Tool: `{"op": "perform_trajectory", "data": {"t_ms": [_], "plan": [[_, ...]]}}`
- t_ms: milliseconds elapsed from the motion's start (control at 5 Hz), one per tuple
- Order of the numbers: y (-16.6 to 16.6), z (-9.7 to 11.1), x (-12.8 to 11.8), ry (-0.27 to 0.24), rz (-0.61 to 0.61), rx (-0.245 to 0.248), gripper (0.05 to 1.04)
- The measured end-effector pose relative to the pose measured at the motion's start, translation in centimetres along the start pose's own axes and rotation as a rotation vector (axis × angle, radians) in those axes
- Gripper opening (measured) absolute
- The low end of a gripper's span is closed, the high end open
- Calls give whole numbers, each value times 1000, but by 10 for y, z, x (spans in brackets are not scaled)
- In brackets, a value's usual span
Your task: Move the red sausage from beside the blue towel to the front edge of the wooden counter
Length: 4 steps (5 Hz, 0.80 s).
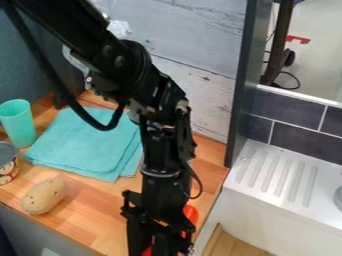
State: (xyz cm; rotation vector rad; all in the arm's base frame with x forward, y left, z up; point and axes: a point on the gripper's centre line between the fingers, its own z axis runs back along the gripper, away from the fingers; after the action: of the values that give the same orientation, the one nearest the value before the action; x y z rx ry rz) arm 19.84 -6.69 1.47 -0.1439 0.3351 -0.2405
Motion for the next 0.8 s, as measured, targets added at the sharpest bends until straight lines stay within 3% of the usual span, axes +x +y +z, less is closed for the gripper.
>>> {"op": "perform_trajectory", "data": {"t_ms": [200, 400, 600, 800], "plan": [[0, 0, -3, 17, 0, 0, 607], [0, 4, -7, 27, -6, 2, 932], [-2, 11, -8, 17, 14, -2, 1007], [-3, 32, -12, -53, 23, -9, 1003]]}}
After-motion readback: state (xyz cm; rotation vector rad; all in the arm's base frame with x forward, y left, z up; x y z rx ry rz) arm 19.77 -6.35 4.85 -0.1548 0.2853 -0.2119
